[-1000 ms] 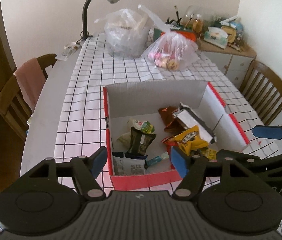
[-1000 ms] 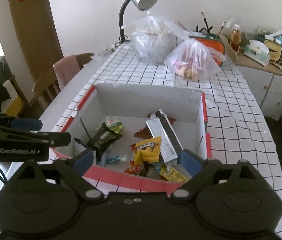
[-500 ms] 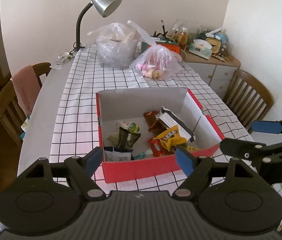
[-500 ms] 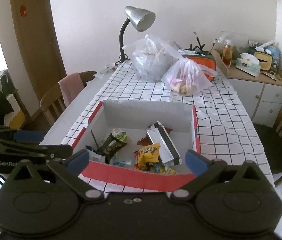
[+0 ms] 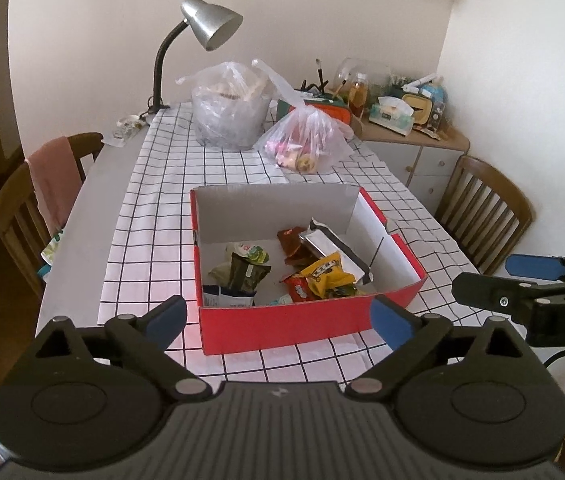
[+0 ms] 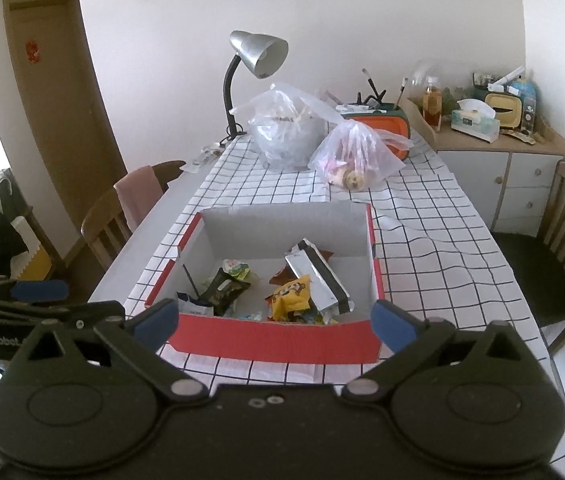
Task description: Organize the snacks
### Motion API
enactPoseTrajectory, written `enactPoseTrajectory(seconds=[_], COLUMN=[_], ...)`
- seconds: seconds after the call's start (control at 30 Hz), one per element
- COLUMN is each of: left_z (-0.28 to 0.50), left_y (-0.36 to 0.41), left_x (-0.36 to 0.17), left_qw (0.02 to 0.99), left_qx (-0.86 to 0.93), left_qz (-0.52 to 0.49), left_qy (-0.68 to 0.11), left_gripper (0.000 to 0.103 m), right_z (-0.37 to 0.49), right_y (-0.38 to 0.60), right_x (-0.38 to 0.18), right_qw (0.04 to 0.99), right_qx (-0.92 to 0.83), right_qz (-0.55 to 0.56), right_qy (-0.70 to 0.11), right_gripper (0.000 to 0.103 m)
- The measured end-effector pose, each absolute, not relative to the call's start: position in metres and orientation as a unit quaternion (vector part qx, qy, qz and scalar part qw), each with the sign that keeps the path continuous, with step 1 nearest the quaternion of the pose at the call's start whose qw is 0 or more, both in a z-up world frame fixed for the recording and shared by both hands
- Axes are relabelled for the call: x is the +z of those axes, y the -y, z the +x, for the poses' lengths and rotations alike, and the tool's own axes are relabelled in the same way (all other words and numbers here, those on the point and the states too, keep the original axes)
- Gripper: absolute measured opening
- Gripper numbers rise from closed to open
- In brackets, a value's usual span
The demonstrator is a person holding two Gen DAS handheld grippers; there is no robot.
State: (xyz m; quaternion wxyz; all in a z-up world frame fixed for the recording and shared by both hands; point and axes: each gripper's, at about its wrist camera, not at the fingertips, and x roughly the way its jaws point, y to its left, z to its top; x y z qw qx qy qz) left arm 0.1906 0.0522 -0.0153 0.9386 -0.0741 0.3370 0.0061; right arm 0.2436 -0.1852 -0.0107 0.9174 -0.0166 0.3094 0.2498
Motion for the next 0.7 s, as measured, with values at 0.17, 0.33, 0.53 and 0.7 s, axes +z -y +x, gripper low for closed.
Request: enactPoseTrajectory(seconds=[0.17,0.33,0.53,0.7], left_z=[0.1854,0.1807,0.1801,0.1797], left_y=[-0.0510,-0.0494,-0.0482,-0.0475], left_x=[-0.0131,-0.0100,-0.0081,-0.0078], left_qw=[0.939,0.942,0.942,0.942], left_qx=[0.010,0.021,0.027,0.026], left_qz=[-0.079,-0.074,-0.075,-0.076], left_qy=[-0.335,-0.326,-0.326,-0.327], left_gripper=[0.099,0.099,0.099,0.099], right_z=[0.2373,0.2333,0.2337,0.2335], right_y=[0.1888,0.1900,0.1916,0.1923], right_x=[-0.0087,-0.0049,-0.0031,-0.0043], right_qw=[0.919,0.920,0.922,0.922], right_qx=[0.250,0.252,0.248,0.247], right_qz=[-0.012,-0.006,0.002,0.004], right_qy=[-0.306,-0.299,-0.296,-0.298], right_gripper=[0.103,0.103,0.103,0.103])
